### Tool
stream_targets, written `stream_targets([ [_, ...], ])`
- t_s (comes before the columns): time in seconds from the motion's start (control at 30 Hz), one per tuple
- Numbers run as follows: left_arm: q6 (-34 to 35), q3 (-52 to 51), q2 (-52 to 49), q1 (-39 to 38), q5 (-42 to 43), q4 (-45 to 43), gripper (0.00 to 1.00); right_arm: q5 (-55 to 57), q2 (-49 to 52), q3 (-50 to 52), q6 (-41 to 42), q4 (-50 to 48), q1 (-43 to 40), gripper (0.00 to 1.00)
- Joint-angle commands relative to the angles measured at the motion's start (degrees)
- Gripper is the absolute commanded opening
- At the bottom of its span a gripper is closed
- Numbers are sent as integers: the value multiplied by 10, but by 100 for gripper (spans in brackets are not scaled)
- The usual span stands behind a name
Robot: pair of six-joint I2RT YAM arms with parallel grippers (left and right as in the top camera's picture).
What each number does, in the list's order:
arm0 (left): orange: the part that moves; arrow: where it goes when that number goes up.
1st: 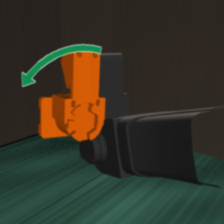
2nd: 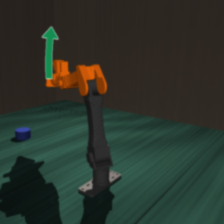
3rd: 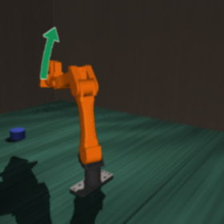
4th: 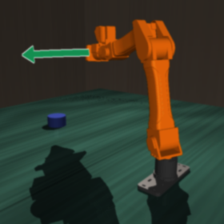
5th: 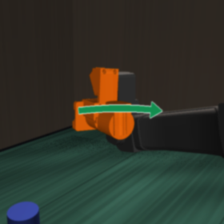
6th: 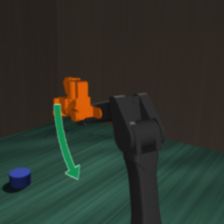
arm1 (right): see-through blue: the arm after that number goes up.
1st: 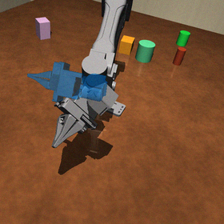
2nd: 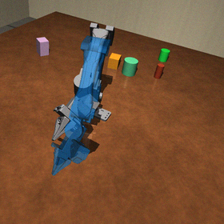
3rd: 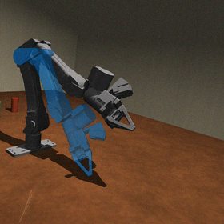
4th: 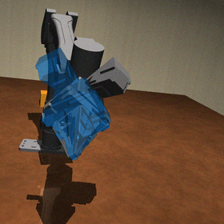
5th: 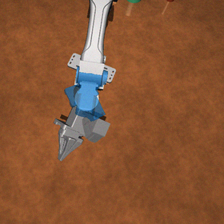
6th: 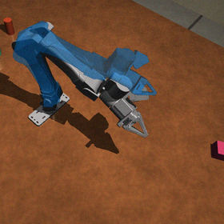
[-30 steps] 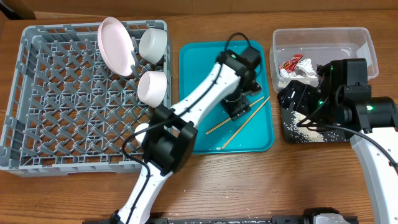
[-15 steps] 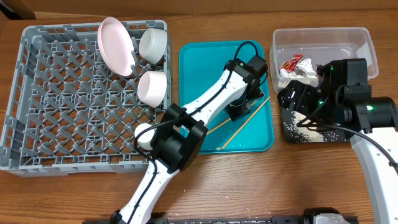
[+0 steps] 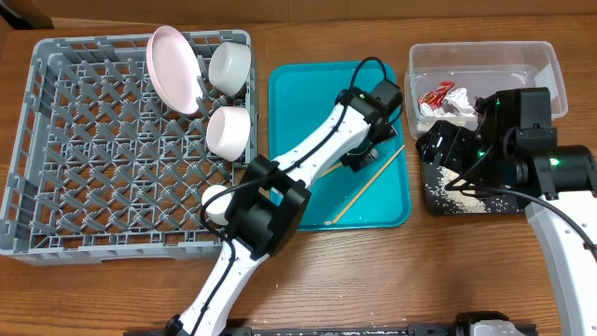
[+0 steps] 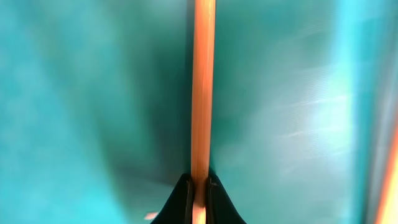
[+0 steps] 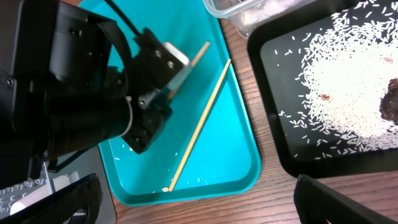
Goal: Sort waste into correct bins and load items into the dishwasher
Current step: 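Grasp one wooden chopstick on the teal tray with the left gripper, then carry the chopstick with the left gripper and drop it into the rack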
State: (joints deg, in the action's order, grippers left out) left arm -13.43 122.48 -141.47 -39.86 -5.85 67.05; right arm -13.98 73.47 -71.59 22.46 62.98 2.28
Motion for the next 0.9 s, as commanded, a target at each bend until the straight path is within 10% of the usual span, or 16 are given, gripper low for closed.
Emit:
stream_targets([
  [0.0, 83, 52, -10, 24, -40, 42, 4, 5, -2, -8, -1, -3, -1, 100],
  [0.53, 297, 263, 133, 186, -38, 293, 4, 5, -2, -8, -1, -3, -1, 100],
  [0.87, 346, 25, 254, 267, -106, 289, 4, 4, -2, -8, -1, -3, -1, 100],
])
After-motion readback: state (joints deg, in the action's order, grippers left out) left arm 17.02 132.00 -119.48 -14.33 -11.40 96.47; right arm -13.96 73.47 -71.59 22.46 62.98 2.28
